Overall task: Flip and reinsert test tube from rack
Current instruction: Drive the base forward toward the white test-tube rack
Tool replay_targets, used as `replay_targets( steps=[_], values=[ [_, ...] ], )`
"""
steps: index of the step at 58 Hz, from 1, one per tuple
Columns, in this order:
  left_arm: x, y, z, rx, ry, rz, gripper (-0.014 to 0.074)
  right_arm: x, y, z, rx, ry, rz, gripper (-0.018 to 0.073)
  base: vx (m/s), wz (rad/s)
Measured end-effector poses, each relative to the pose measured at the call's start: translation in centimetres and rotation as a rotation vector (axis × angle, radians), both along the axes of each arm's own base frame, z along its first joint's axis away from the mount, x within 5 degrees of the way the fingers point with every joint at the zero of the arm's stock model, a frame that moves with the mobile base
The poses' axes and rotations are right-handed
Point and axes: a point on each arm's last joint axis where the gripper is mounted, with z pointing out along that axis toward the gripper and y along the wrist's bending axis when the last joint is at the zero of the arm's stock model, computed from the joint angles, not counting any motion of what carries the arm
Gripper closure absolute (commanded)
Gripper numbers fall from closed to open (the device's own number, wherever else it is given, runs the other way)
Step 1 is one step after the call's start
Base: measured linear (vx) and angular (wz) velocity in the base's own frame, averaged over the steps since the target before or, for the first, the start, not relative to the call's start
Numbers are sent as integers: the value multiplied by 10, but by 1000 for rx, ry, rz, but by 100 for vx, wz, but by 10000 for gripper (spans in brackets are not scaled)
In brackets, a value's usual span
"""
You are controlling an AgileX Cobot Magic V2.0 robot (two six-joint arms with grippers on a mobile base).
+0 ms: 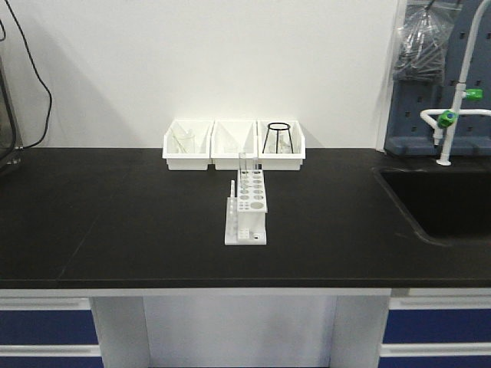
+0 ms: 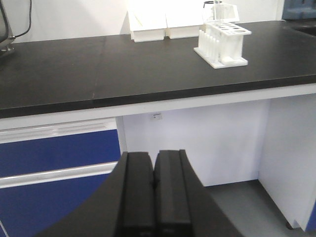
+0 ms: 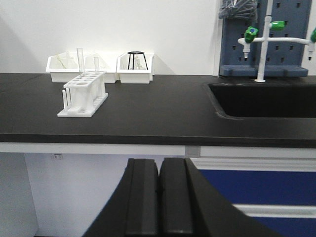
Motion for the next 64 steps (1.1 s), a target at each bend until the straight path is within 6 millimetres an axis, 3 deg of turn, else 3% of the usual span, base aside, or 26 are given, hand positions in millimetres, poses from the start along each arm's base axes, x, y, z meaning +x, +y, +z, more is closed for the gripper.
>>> replay_targets(
  steps=[64],
  values=[
    [0, 0, 0, 0, 0, 0, 602, 0, 0, 0, 0, 0, 0, 570, 38, 0]
  ],
)
